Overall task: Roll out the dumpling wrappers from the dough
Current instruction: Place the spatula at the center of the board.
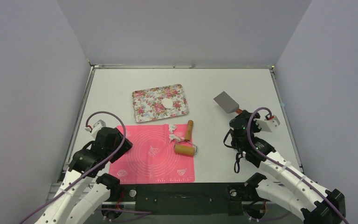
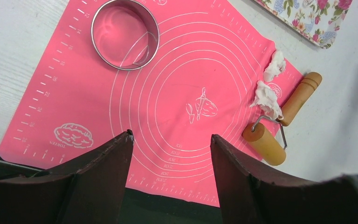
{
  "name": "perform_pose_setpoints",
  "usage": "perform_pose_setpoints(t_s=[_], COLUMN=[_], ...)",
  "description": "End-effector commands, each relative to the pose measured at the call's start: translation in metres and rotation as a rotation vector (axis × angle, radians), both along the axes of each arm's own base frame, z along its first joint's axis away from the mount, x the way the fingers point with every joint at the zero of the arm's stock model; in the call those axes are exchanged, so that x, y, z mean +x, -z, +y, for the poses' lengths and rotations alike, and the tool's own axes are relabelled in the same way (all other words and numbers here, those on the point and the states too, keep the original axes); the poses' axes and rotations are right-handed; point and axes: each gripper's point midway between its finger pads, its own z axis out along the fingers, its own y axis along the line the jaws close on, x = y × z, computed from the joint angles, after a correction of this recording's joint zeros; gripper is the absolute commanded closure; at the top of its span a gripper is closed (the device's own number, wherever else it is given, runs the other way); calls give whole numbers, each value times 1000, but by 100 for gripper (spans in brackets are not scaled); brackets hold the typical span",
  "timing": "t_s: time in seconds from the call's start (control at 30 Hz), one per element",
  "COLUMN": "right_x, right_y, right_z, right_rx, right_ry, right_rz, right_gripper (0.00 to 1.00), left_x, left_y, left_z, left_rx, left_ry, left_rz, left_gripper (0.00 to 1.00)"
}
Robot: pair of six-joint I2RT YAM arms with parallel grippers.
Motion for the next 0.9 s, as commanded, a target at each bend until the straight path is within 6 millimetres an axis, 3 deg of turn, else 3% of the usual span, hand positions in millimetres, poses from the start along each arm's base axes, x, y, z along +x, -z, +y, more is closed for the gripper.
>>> perform_pose_setpoints(t_s=[0.0, 0.1, 0.2, 0.33, 0.37, 0.4, 0.47, 0.63, 0.87], right_x=[-3, -1, -9, -25, -28, -34, -43, -61, -85], right_y=[28, 63, 78, 108, 115, 126, 137, 131, 95], right_z=[-8, 5, 13, 17, 22, 21, 22, 5, -36], right_rx=[240, 274, 243, 221, 245, 237, 222, 59, -212], right_ry=[132, 125, 122, 83, 61, 52, 20, -1, 36], right_rz=[-137, -95, -82, -11, 6, 33, 90, 219, 337], right_gripper=[100, 100, 94, 66, 52, 45, 18, 12, 10], left_x=[14, 18, 22, 28, 30, 30, 32, 34, 34], left_y=[-3, -5, -7, -8, -9, -8, -10, -14, -21], left_z=[-13, -14, -12, -13, -14, -16, -17, -13, -8], left_rx=[-29, -17, 16, 27, 24, 21, 18, 33, 30], left_ry=[45, 62, 66, 67, 68, 71, 72, 64, 29], left_rz=[-32, -35, -28, -26, -32, -29, -37, -55, -86], left_gripper=[41, 40, 41, 40, 41, 40, 41, 40, 40])
